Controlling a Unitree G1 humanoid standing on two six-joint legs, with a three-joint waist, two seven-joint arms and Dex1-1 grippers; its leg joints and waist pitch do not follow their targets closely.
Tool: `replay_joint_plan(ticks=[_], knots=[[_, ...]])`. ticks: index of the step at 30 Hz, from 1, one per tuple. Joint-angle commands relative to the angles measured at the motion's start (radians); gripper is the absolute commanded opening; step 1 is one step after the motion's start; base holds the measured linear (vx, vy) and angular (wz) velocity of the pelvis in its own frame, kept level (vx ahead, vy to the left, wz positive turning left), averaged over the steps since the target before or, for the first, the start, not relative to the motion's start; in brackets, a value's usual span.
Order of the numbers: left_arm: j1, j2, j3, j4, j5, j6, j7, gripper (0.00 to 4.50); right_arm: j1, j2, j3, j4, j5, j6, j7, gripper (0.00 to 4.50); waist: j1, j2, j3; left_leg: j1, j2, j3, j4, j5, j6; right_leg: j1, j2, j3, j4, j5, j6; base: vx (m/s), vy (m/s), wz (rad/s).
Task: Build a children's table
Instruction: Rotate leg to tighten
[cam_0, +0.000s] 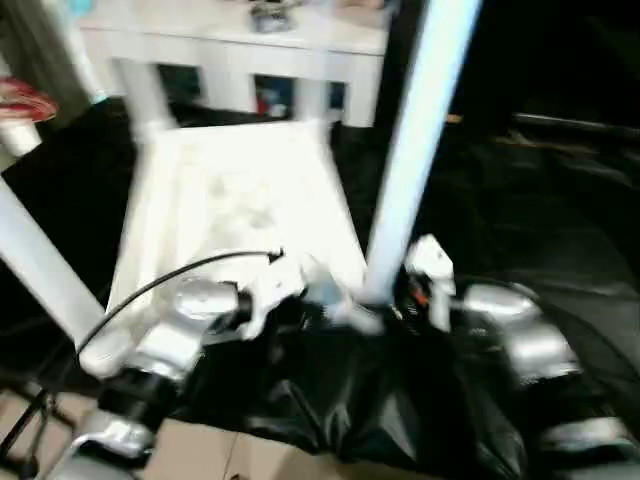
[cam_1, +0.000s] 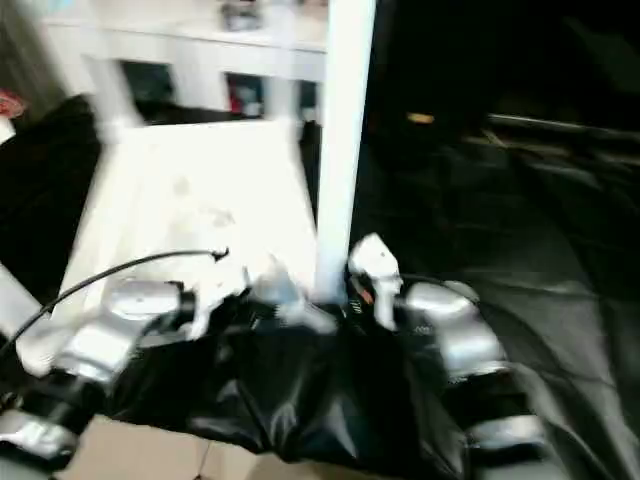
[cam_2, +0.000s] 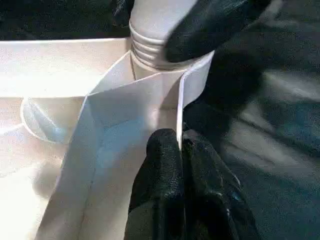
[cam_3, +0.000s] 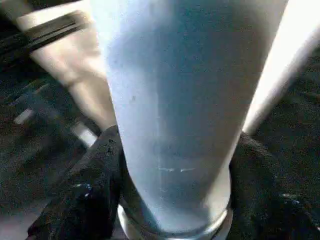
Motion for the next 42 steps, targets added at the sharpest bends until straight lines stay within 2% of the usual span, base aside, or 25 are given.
replay_joint_plan(ticks=[1, 3, 4, 5, 8, 11, 12, 15, 16, 18, 19, 21, 22, 25, 27, 29, 32, 35, 38, 42], knots=[[-0.036, -0.054, 0.020, -0.021, -0.023, 0.000, 0.082, 0.00, 0.004, 0.049, 0.049, 0.038, -0.022, 0.016, -0.055, 2.61, -0.003, -0.012, -0.057, 0.013, 0.037, -0.030, -0.074, -0.305, -0.004, 0.035, -0.070, 0.041, -0.103, -0.493, -0.145, 0.000, 0.000, 0.00], [-0.040, -0.092, 0.014, -0.020, -0.008, 0.024, 0.129, 0.00, -0.011, 0.103, 0.033, 0.073, -0.034, 0.019, -0.169, 2.61, -0.004, -0.012, -0.056, 0.016, 0.037, -0.026, -0.071, -0.305, 0.005, 0.027, -0.069, 0.045, -0.106, -0.494, -0.143, 0.000, 0.000, 0.00], [-0.043, -0.111, 0.008, -0.018, 0.001, 0.035, 0.149, 0.00, -0.020, 0.130, 0.031, 0.090, -0.044, 0.019, -0.225, 2.61, -0.005, -0.010, -0.056, 0.014, 0.038, -0.028, -0.073, -0.303, 0.003, 0.029, -0.070, 0.045, -0.104, -0.493, -0.143, 0.000, 0.000, 0.00], [-0.044, -0.128, 0.000, -0.018, 0.008, 0.044, 0.164, 0.00, -0.033, 0.161, 0.034, 0.110, -0.058, 0.006, -0.277, 2.61, -0.009, -0.013, -0.056, 0.009, 0.037, -0.029, -0.075, -0.297, 0.001, 0.032, -0.068, 0.043, -0.103, -0.489, -0.140, 0.000, 0.000, 0.00], [-0.047, -0.153, -0.014, -0.020, 0.019, 0.052, 0.186, 0.00, -0.053, 0.203, 0.060, 0.139, -0.102, -0.043, -0.311, 2.61, -0.012, -0.010, -0.058, 0.013, 0.038, -0.029, -0.075, -0.306, -0.001, 0.027, -0.068, 0.044, -0.103, -0.467, -0.145, 0.000, 0.000, 0.00], [-0.047, -0.158, -0.023, -0.020, 0.018, 0.048, 0.182, 0.00, -0.062, 0.211, 0.074, 0.149, -0.108, -0.069, -0.288, 2.61, -0.010, -0.011, -0.060, 0.008, 0.038, -0.026, -0.074, -0.286, 0.018, 0.033, -0.067, 0.046, -0.097, -0.403, -0.160, 0.000, 0.000, 0.00], [-0.047, -0.156, -0.023, -0.022, 0.017, 0.047, 0.176, 0.00, -0.062, 0.213, 0.056, 0.141, -0.069, -0.059, -0.248, 3.17, -0.009, -0.010, -0.061, 0.008, 0.038, -0.025, -0.074, -0.276, 0.024, 0.034, -0.067, 0.047, -0.095, -0.380, -0.166, 0.000, 0.000, 0.00], [-0.045, -0.153, -0.023, -0.026, 0.016, 0.048, 0.171, 0.00, -0.063, 0.212, 0.047, 0.136, -0.051, -0.051, -0.229, 3.36, -0.009, -0.008, -0.059, 0.007, 0.039, -0.024, -0.075, -0.282, 0.029, 0.035, -0.067, 0.047, -0.094, -0.375, -0.174, 0.000, 0.000, 0.00], [-0.042, -0.148, -0.020, -0.032, 0.016, 0.047, 0.164, 0.00, -0.065, 0.203, 0.042, 0.133, -0.041, -0.049, -0.205, 3.60, -0.009, -0.007, -0.059, 0.008, 0.038, -0.024, -0.075, -0.291, 0.027, 0.034, -0.066, 0.047, -0.096, -0.386, -0.173, 0.000, 0.000, 0.00], [-0.033, -0.126, -0.016, -0.046, 0.007, 0.037, 0.131, 0.00, -0.065, 0.171, 0.042, 0.127, -0.034, -0.054, -0.145, 3.69, -0.008, -0.007, -0.059, 0.010, 0.039, -0.025, -0.075, -0.302, 0.025, 0.035, -0.067, 0.046, -0.097, -0.399, -0.170, 0.000, 0.000, 0.00], [-0.024, -0.100, -0.012, -0.057, -0.006, 0.018, 0.091, 0.00, -0.064, 0.130, 0.050, 0.117, -0.033, -0.059, -0.075, 3.74, -0.007, -0.005, -0.060, 0.008, 0.039, -0.025, -0.074, -0.294, 0.030, 0.037, -0.067, 0.047, -0.095, -0.384, -0.174, 0.000, 0.000, 0.00], [-0.019, -0.088, -0.009, -0.061, -0.014, 0.009, 0.073, 0.00, -0.062, 0.107, 0.057, 0.108, -0.031, -0.058, -0.035, 3.91, -0.006, -0.005, -0.061, 0.004, 0.040, -0.025, -0.074, -0.276, 0.038, 0.039, -0.067, 0.048, -0.092, -0.345, -0.185, 0.000, 0.000, 0.00], [-0.010, -0.068, -0.001, -0.070, -0.034, -0.001, 0.034, 0.00, -0.062, 0.068, 0.062, 0.095, -0.025, -0.055, 0.025, 4.14, -0.004, -0.004, -0.063, 0.006, 0.041, -0.024, -0.072, -0.267, 0.041, 0.040, -0.066, 0.047, -0.088, -0.322, -0.195, 0.000, 0.000, 0.00], [-0.001, -0.032, 0.000, -0.081, -0.053, -0.019, -0.028, 0.00, -0.062, 0.009, 0.067, 0.065, -0.003, -0.034, 0.126, 4.30, 0.000, -0.004, -0.064, 0.005, 0.040, -0.021, -0.070, -0.243, 0.055, 0.042, -0.065, 0.047, -0.083, -0.275, -0.217, 0.000, 0.000, 0.00], [0.002, -0.018, -0.001, -0.087, -0.060, -0.019, -0.054, 0.00, -0.060, -0.014, 0.071, 0.049, 0.005, -0.025, 0.171, 4.41, 0.006, -0.003, -0.067, 0.009, 0.044, -0.020, -0.069, -0.222, 0.063, 0.041, -0.063, 0.048, -0.078, -0.233, -0.230, 0.000, 0.000, 0.00], [0.001, 0.006, -0.001, -0.088, -0.065, -0.027, -0.097, 0.00, -0.053, -0.059, 0.087, 0.027, -0.001, -0.021, 0.247, 4.41, 0.009, 0.000, -0.066, 0.007, 0.044, -0.018, -0.068, -0.209, 0.066, 0.043, -0.063, 0.047, -0.074, -0.207, -0.242, 0.000, 0.000, 0.00], [-0.003, 0.034, -0.004, -0.088, -0.075, -0.033, -0.150, 0.00, -0.039, -0.116, 0.116, -0.005, -0.006, -0.020, 0.351, 4.41, 0.018, -0.002, -0.066, 0.008, 0.045, -0.017, -0.068, -0.210, 0.066, 0.045, -0.063, 0.046, -0.072, -0.208, -0.243, 0.000, 0.000, 0.00], [-0.008, 0.062, -0.009, -0.085, -0.091, -0.028, -0.206, 0.00, -0.034, -0.154, 0.129, -0.026, 0.004, -0.008, 0.416, 4.41, 0.024, -0.001, -0.064, 0.009, 0.046, -0.017, -0.069, -0.223, 0.057, 0.044, -0.065, 0.047, -0.076, -0.241, -0.238, 0.000, 0.000, 0.00], [-0.011, 0.071, -0.012, -0.084, -0.098, -0.027, -0.229, 0.00, -0.032, -0.164, 0.132, -0.037, 0.009, -0.003, 0.431, 4.07, 0.027, -0.001, -0.065, 0.010, 0.046, -0.018, -0.070, -0.221, 0.053, 0.044, -0.064, 0.047, -0.075, -0.243, -0.237, 0.000, 0.000, 0.00], [-0.012, 0.073, -0.013, -0.081, -0.100, -0.027, -0.237, 0.00, -0.028, -0.160, 0.134, -0.050, 0.016, 0.007, 0.436, 3.93, 0.027, 0.001, -0.066, 0.010, 0.046, -0.018, -0.069, -0.215, 0.048, 0.044, -0.064, 0.047, -0.073, -0.220, -0.244, 0.000, 0.000, 0.00]])
